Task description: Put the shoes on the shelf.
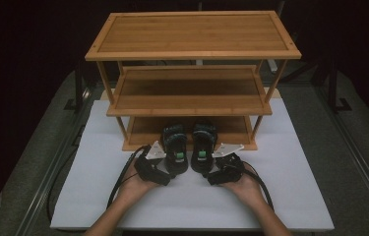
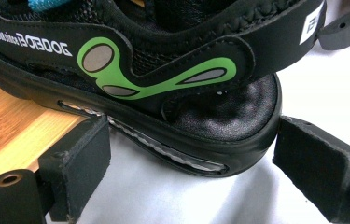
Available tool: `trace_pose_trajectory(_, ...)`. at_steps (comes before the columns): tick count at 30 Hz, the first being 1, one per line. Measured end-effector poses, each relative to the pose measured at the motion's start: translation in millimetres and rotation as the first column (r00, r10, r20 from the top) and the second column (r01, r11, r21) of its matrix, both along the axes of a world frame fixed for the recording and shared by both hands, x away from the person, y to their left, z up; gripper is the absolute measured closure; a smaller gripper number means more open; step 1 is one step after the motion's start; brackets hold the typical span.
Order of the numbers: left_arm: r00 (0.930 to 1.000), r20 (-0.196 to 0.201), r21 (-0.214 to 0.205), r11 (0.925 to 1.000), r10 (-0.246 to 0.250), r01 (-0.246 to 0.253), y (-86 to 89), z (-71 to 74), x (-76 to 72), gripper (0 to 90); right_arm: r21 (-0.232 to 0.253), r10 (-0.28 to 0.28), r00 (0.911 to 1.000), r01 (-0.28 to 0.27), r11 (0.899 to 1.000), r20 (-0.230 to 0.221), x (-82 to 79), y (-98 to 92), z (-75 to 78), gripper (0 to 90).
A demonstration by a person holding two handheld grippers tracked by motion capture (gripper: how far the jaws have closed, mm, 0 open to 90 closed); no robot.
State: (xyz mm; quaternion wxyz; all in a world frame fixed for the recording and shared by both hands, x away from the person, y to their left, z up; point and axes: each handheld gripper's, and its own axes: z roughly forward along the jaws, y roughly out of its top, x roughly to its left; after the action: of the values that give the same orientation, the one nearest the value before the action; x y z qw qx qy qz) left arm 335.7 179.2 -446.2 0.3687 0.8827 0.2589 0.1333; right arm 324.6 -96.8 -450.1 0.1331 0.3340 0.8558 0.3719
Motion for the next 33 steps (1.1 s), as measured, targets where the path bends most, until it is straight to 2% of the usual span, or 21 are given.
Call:
trace_pose_trajectory(5,1.0000,-0.001,-0.012,0.9999,0.009,-0.009,3.5,3.0,4.7,14.0,0.020,0.005,1.0000,-0.005,1.000,0.006,3.0,-2.5,2.6,22.1)
trace_pose_trajectory(9,0.9994,-0.015,-0.081,0.9962,0.031,-0.032,9.4,7.3,12.4,14.0,0.045,0.004,1.0000,-0.004,0.999,0.001,6.8,-4.2,5.5,23.5)
trace_pose_trajectory(12,0.9991,-0.010,-0.105,0.9935,0.042,-0.043,11.7,9.7,16.1,14.6,0.060,0.003,1.0000,-0.003,0.998,0.004,10.1,-6.2,5.9,24.9)
trace_pose_trajectory(13,0.9988,-0.021,-0.129,0.9905,0.045,-0.047,13.3,11.7,19.0,14.5,0.070,0.002,1.0000,-0.002,0.998,0.000,11.2,-7.3,6.6,25.6)
trace_pose_trajectory(15,0.9983,-0.002,-0.110,0.9922,0.058,-0.058,13.6,13.9,22.3,14.8,0.102,0.002,0.9999,-0.004,0.995,0.013,13.4,-10.0,11.5,31.0)
trace_pose_trajectory(16,0.9982,-0.010,-0.123,0.9905,0.060,-0.060,14.3,13.8,24.3,15.6,0.114,0.000,0.9998,-0.002,0.993,0.019,14.4,-10.7,14.7,33.6)
trace_pose_trajectory(17,0.9982,-0.021,-0.131,0.9897,0.056,-0.058,14.8,12.9,26.9,15.9,0.100,-0.005,0.9996,0.002,0.995,0.030,15.9,-10.5,16.6,35.4)
trace_pose_trajectory(18,0.9982,-0.024,-0.134,0.9894,0.055,-0.058,14.4,12.3,27.8,15.9,0.084,-0.009,0.9994,0.006,0.996,0.033,18.2,-9.1,16.3,35.1)
trace_pose_trajectory(21,0.9983,-0.020,-0.134,0.9894,0.054,-0.057,13.7,12.9,30.6,15.9,0.101,-0.009,0.9996,0.007,0.995,0.026,22.3,-10.1,14.6,34.7)
trace_pose_trajectory(25,0.9986,-0.028,-0.144,0.9885,0.044,-0.047,14.0,12.8,37.2,21.2,0.096,-0.010,0.9997,0.007,0.995,0.024,27.4,-9.7,15.3,34.9)
trace_pose_trajectory(27,0.9988,-0.030,-0.147,0.9882,0.039,-0.043,14.3,12.9,39.9,26.8,0.090,-0.019,0.9993,0.016,0.996,0.033,31.8,-9.1,14.9,35.8)
trace_pose_trajectory(33,0.9980,-0.027,-0.145,0.9876,0.057,-0.061,16.1,11.6,50.5,30.1,0.104,-0.049,0.9981,0.045,0.994,0.036,41.6,-6.6,11.9,36.1)
